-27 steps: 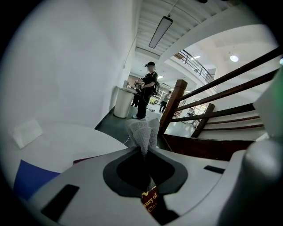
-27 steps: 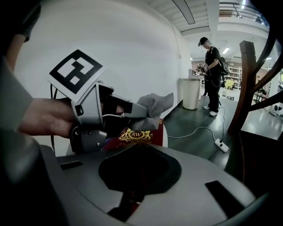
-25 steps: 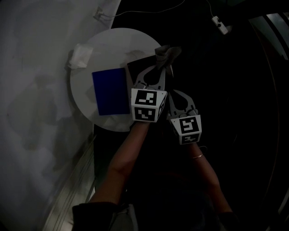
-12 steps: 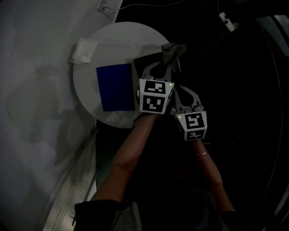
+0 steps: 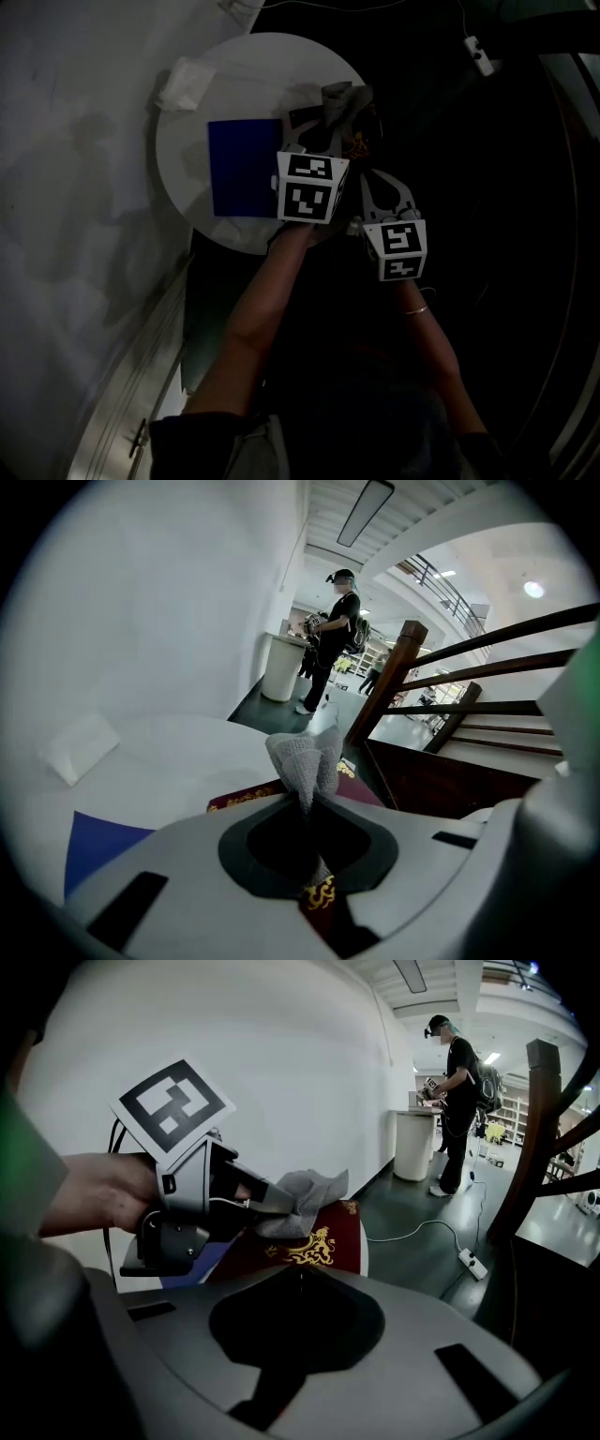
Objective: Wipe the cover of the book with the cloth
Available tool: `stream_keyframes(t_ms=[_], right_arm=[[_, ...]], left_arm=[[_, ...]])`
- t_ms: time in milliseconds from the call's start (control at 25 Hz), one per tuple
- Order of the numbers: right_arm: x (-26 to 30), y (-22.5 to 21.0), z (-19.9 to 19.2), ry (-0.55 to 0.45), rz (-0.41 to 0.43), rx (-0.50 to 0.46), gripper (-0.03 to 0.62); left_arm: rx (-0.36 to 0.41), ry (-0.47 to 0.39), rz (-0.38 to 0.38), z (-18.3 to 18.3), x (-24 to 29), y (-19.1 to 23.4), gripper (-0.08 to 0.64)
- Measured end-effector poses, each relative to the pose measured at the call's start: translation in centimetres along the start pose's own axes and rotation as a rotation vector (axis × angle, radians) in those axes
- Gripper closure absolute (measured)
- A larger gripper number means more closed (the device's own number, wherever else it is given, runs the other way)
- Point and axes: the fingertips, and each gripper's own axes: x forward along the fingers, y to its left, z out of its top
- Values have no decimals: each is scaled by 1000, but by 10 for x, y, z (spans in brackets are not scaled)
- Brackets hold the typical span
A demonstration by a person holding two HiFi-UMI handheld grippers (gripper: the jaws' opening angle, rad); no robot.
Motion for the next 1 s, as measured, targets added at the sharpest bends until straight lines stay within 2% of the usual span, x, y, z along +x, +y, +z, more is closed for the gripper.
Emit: stream_keyframes(t_ms=[560,1000], right_arm=[[1,12,-2,19,29,-55,563],[-6,18,-5,8,42,-56,563]], left_arm=[[-76,-2,113,-29,-33,47,526],[-121,9,226,-52,-61,79,526]])
